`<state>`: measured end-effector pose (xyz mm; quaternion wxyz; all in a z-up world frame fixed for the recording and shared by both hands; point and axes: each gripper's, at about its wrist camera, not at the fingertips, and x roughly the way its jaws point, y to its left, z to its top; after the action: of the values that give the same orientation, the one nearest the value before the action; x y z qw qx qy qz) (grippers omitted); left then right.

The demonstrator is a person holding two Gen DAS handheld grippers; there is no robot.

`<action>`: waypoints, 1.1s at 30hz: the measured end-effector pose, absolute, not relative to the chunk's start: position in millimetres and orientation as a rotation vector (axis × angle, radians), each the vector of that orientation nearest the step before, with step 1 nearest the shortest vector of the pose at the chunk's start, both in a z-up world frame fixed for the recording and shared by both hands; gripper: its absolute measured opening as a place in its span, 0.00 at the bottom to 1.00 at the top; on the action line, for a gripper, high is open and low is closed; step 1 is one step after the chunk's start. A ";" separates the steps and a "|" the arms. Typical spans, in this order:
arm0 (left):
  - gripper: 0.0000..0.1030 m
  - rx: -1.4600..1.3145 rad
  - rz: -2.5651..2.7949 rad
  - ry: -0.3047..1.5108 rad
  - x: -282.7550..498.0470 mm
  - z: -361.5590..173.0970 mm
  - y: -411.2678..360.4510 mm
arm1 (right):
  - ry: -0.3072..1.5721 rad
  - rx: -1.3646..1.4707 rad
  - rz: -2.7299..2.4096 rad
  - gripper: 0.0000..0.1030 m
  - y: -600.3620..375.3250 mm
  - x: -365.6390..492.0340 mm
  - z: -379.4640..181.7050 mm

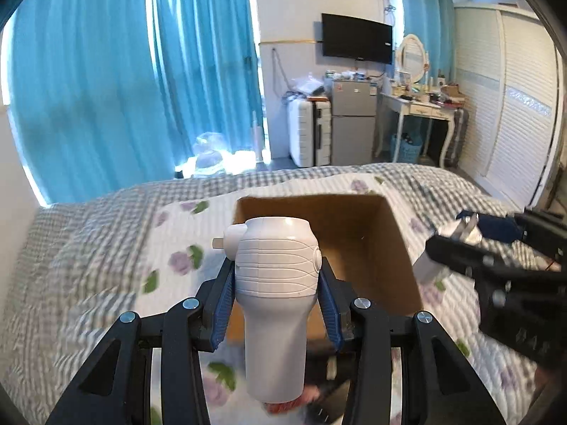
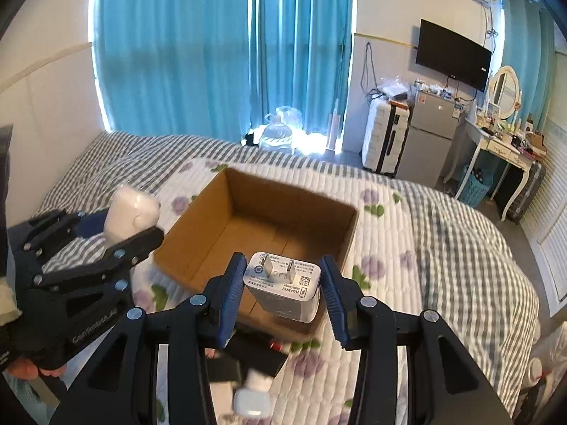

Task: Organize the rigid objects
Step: 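Carry both held items over the box and open both tools to drop them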

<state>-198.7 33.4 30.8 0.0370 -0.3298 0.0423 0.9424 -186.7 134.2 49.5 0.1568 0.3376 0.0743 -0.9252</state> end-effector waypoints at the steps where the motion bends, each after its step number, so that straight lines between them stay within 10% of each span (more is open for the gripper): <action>1: 0.43 -1.037 2.882 0.125 -209.5 26.5 34.9 | 0.207 0.969 -2.651 0.41 134.1 -193.8 49.7; 12: 0.45 -1.210 2.831 0.182 -259.1 -53.5 46.5 | 0.163 1.106 -2.585 0.41 136.5 -245.7 -3.6; 30: 0.64 -1.104 2.883 0.111 -228.6 -20.7 25.8 | 0.179 1.202 -2.547 0.41 126.5 -276.7 -37.9; 33: 0.74 -1.085 2.908 0.101 -216.0 -15.4 20.0 | 0.181 1.168 -2.602 0.58 127.0 -275.1 -33.9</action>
<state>-216.0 20.0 -15.4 0.0180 -0.3493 0.0325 0.9363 -275.1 127.0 -33.9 0.1416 0.4045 0.0628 -0.9013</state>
